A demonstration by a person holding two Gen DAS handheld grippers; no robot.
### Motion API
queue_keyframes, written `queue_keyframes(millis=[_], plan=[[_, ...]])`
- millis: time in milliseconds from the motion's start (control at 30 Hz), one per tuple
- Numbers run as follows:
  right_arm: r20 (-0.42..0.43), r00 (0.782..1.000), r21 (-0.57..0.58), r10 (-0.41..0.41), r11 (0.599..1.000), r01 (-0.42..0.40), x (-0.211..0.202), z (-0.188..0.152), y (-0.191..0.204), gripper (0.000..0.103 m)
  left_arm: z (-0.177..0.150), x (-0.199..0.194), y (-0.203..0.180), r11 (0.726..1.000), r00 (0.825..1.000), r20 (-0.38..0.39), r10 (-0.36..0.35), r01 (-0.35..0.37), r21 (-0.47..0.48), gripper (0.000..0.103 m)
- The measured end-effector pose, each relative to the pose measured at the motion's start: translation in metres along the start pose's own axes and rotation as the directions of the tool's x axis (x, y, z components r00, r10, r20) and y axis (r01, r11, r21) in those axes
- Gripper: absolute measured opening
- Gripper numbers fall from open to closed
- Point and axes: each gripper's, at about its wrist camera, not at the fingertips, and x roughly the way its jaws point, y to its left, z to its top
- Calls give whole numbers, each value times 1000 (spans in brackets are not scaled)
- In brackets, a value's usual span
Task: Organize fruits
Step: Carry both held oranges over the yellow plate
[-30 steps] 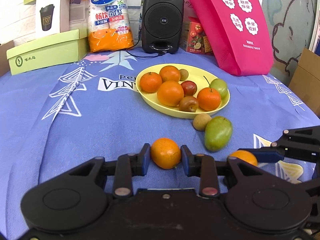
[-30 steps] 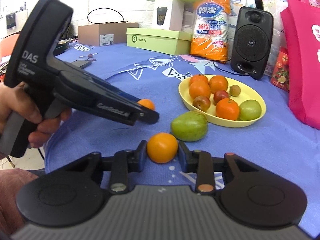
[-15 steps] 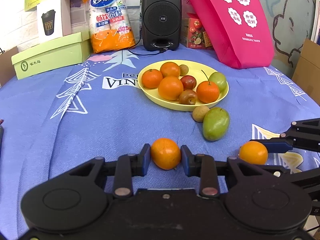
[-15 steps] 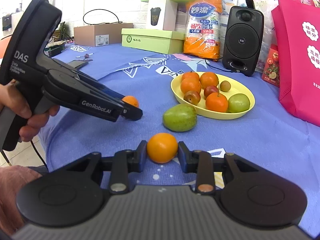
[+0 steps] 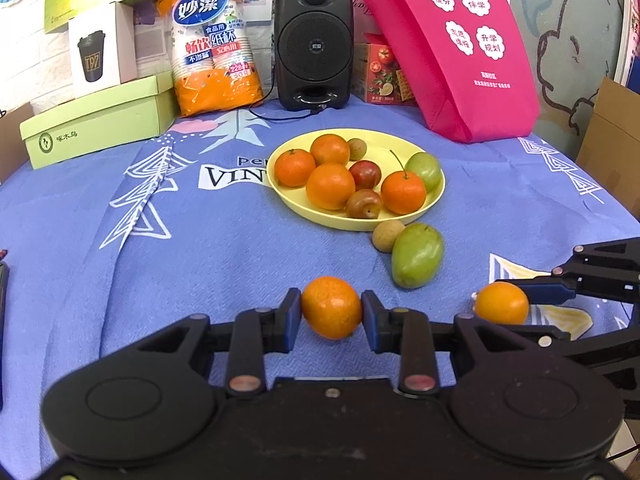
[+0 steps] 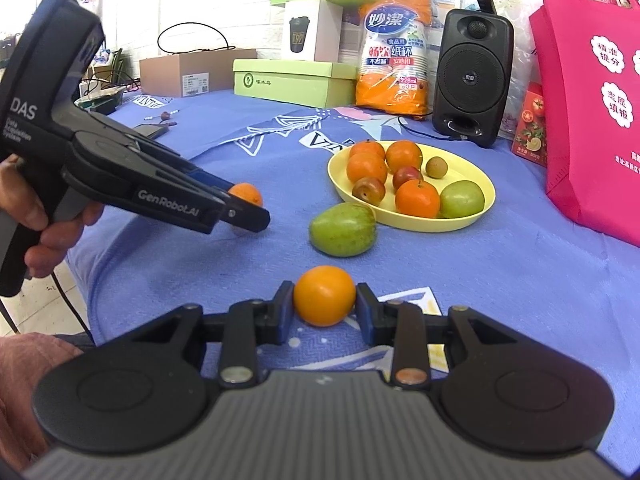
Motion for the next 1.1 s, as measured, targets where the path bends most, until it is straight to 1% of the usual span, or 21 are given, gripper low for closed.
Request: queue_keyframes(millis=[167,267,367,500,567,700,833,933,1100], plan=[[2,1000,9,1,1000,-1,1,0,-4,32,4,-1,0,1000,1000,5,-14,14,0,31],[8,1000,21,-2,1000,1,1,1,-9,32,9,1,2,999,999,5,-41,41,-13,31],[24,1000,37,-8,999,8,2,7,-18,32,18,5,1,998,998,17,-55,55,-4,31],[43,998,32,-36,999,34,8,18,-33,32,40,13,-2,997,996,43,-80,78,27,31],[58,997,32,-50,998,48,12,27,-43,32,53,22,-4,996,996,50,-74,71,46,31],[104,992,69,-66,996,59,22,51,-69,32,82,41,-7,995,996,74,-59,52,88,31],[122,990,111,-78,992,64,38,73,-95,32,102,66,-9,993,997,59,-49,43,107,32],[116,990,113,-84,991,70,50,83,-106,32,113,86,-13,992,999,38,-33,28,125,31],[83,993,110,-85,991,76,75,91,-115,32,117,111,-17,983,999,24,20,-25,183,32]])
